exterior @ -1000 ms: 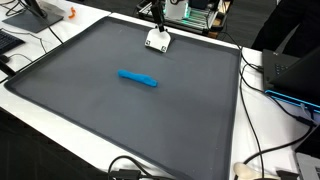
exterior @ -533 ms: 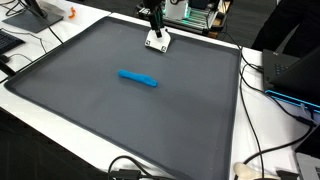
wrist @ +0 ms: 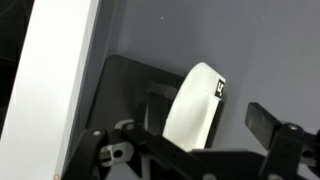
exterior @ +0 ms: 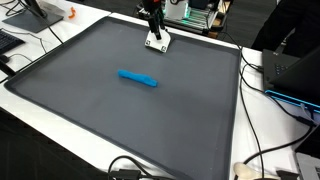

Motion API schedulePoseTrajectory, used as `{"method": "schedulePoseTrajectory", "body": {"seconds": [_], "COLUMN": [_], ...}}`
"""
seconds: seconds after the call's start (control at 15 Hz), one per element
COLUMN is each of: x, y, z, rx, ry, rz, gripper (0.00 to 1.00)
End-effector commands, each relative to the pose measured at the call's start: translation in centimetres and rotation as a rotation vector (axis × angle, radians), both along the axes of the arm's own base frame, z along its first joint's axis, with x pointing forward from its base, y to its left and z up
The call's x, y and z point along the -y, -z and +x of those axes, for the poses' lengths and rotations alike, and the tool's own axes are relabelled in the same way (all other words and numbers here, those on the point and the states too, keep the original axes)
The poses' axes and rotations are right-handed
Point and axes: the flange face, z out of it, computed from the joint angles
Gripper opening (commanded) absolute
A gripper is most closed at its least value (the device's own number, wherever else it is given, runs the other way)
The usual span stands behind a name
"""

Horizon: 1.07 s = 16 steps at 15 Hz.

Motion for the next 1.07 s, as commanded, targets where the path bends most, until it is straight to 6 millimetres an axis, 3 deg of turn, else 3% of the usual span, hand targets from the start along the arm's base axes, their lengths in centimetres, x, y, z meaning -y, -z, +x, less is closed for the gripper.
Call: {"method": "schedulePoseTrajectory", "body": {"seconds": [0.0,0.67,0.73,1.0], "x": [-0.2,-0.4,-0.5,-0.5], "y": [0.4,1.1,1.2,1.4], "z": [-0.3,-0.1,-0.1,-0.2], "rx": [0.005,0.018,0.016,0.011], "ry": [0.045,0.083,0.086,0.100], "rz": [-0.003,-0.047,-0.048,-0.051], "gripper": [1.00,1.00,0.87,0.67]}}
